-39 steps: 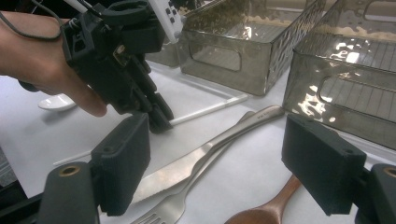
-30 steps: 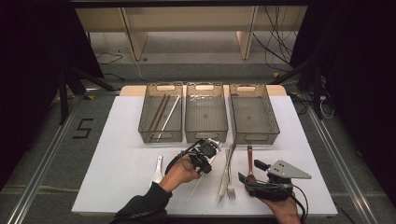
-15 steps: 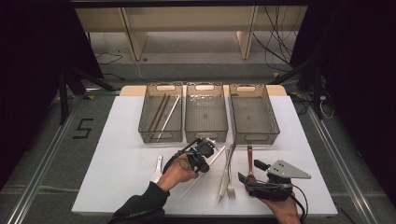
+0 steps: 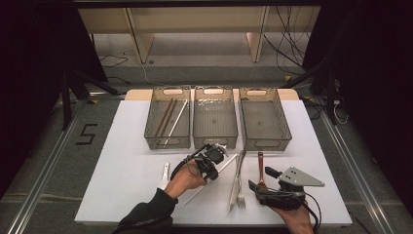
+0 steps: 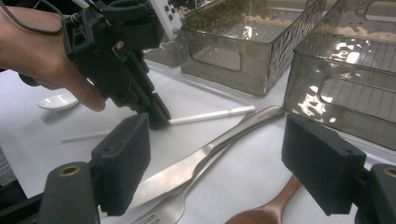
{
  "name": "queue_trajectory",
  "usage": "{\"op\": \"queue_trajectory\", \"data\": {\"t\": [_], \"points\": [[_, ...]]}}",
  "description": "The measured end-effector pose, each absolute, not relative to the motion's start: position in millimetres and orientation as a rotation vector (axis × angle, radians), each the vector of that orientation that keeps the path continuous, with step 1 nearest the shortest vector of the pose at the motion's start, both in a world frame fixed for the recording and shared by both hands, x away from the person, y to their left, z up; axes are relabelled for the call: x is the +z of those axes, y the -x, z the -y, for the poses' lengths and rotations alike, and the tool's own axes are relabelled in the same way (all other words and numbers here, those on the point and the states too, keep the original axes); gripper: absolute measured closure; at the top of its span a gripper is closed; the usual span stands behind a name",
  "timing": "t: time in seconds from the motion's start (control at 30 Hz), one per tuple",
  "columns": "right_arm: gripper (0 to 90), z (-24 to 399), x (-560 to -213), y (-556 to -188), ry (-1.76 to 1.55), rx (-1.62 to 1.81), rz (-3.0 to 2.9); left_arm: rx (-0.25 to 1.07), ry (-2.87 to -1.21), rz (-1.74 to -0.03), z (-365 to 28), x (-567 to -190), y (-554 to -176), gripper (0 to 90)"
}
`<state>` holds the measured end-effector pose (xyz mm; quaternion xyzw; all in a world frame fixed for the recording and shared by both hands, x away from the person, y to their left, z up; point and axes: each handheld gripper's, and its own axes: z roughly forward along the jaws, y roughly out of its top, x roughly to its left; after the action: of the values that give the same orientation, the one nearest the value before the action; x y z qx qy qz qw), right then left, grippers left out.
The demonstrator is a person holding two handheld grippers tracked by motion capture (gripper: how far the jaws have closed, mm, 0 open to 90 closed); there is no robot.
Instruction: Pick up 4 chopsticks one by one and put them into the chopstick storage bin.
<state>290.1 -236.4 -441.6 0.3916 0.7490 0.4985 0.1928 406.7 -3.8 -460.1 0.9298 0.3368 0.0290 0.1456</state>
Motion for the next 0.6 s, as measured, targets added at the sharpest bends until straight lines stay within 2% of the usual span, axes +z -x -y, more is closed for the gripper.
{"op": "queue_trajectory", "data": {"t": [0.6], "points": [[24.5, 235.9, -442.0, -290.6, -1.101, 1.401, -2.106, 0.078, -2.647, -0.972, -1.3, -460.1, -408.3, 84.2]]}}
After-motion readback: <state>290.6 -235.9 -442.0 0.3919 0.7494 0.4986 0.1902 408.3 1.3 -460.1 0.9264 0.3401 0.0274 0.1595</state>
